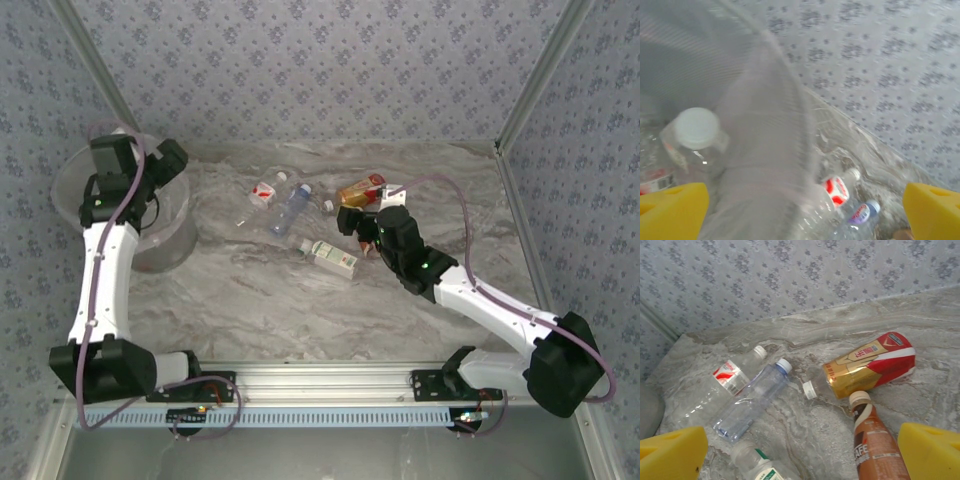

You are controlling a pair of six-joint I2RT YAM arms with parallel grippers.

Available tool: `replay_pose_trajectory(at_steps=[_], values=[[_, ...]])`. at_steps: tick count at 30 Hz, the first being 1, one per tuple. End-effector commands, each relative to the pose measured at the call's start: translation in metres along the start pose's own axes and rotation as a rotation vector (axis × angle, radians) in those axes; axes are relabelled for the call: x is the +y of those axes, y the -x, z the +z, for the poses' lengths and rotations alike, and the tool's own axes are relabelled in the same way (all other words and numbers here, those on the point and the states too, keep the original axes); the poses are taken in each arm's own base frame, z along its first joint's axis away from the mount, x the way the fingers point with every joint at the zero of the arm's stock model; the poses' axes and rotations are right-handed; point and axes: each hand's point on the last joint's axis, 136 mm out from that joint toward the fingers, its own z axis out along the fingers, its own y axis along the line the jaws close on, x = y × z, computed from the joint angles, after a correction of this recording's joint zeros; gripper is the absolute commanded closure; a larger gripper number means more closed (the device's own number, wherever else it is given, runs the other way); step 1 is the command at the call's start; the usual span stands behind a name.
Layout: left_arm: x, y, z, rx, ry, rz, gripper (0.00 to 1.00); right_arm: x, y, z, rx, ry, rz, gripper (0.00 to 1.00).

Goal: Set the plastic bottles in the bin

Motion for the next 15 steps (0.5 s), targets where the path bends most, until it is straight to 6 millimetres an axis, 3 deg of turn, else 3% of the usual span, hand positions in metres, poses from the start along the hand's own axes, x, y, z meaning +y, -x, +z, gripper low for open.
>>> replay_pose_trajectory(at_steps=[1, 8, 15], values=[[-0.03, 0.014, -0.024, -0.077, -0.043, 0.115, 0.01, -0.017, 0.015, -0.008, -0.073, -0.084, 0.064, 0.0], [-0.108, -0.032, -0.029, 0.034, -0.274, 0.334, 0.01, -0.037, 0.014, -0.024, -0.084, -0.152, 0.042, 0.0], [-0.136, -0.074, -0.006, 0.163, -0.286, 0.477, 0.01, -0.056, 0.013, -0.044, -0.127, -0.175, 0.049, 0.0]])
